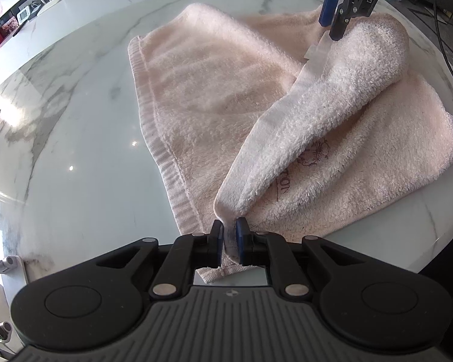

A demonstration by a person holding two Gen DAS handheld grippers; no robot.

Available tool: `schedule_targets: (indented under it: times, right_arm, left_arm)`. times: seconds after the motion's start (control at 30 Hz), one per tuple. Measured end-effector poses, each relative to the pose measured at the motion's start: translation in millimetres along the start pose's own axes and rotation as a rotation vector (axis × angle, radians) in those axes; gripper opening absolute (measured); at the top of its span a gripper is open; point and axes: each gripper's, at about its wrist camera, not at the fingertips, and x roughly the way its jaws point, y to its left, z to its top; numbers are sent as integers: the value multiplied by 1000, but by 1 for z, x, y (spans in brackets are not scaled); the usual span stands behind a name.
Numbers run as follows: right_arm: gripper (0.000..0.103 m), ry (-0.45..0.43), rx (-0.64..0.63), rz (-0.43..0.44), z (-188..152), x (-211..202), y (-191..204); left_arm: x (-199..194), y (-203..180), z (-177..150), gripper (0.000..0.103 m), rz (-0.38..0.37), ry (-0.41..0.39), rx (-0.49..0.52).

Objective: Fold towel
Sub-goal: 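Move the open right tool to the white-labelled towel edge and close on it, then lift the labelled edge with the right tool and fold it over the towel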

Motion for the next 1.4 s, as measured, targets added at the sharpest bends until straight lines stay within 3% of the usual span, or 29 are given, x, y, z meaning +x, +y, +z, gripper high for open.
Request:
schedule_targets:
  times: [0.57, 0.83, 1.4]
  right_arm:
    - [27, 182, -379, -29, 14, 17, 24]
    - [12, 217, -429, -48, 21, 12, 29]
    - [10, 250, -497, -121, 40, -45, 32]
  left_arm:
    - [1, 3, 4, 9, -14, 6, -3]
    - [0, 1, 2, 9, -12, 5, -3]
    - [5, -3, 5, 9, -5, 22, 24]
